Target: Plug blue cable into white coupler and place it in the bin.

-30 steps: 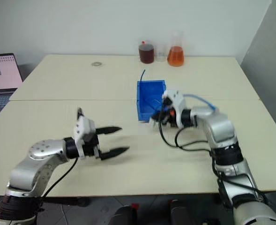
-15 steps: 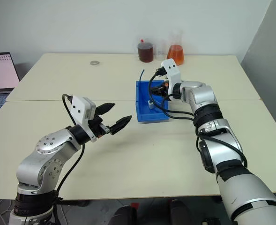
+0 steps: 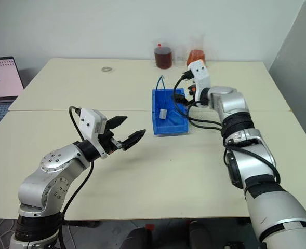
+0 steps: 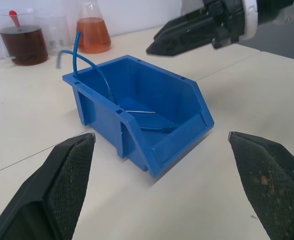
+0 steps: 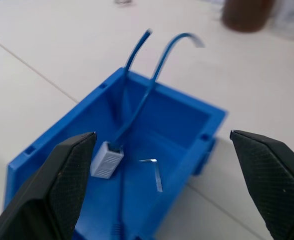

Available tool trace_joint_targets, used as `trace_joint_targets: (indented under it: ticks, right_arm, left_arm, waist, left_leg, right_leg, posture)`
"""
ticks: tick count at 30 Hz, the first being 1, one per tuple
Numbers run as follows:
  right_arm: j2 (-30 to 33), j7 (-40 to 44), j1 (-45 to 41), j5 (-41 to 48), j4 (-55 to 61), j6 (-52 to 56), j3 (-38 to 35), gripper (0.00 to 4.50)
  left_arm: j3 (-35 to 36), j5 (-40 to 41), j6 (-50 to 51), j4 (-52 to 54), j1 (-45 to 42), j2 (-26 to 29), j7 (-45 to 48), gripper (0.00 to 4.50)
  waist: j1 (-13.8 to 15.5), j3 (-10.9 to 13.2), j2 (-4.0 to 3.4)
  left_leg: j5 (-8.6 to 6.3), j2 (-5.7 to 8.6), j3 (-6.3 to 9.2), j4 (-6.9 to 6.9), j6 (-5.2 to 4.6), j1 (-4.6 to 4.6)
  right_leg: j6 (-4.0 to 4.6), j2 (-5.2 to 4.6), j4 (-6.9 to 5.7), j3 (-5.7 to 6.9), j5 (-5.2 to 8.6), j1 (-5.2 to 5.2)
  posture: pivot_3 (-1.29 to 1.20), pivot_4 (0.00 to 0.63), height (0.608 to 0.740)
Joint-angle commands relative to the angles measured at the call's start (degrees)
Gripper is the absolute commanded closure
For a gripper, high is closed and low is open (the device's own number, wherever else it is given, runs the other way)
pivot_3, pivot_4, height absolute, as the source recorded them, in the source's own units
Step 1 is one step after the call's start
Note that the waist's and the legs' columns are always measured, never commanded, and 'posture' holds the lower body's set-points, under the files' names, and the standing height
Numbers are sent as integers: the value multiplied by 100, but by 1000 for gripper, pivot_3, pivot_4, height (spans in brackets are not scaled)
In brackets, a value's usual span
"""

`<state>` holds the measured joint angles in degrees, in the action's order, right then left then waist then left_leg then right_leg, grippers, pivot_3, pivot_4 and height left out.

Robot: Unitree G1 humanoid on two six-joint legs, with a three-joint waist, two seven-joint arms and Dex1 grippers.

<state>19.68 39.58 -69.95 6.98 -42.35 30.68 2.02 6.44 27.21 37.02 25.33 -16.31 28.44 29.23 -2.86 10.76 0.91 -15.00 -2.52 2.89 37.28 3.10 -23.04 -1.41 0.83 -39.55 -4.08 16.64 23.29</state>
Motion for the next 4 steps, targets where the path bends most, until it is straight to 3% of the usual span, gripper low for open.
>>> trace_joint_targets:
  ticks: [1,4]
  right_arm:
    - [372,-64,1249,444,2973,847,-347,13]
    - [288,-735,2618,489,4915,1239,-706,13]
  left_arm:
    - [321,58,59,312,53,-91,-373,0]
    - [420,-36,123,389,230,-166,-683,0]
  waist:
    - [55,-1,2]
    - [98,-2,2]
  left_leg:
    - [0,-1,2,-8,0,0]
    - [0,-4,3,-25,1,0]
  right_leg:
    - [0,-2,6,2,0,-2]
    - [0,-5,19,3,0,-1]
  posture:
    - [0,150,740]
    - [0,150,740]
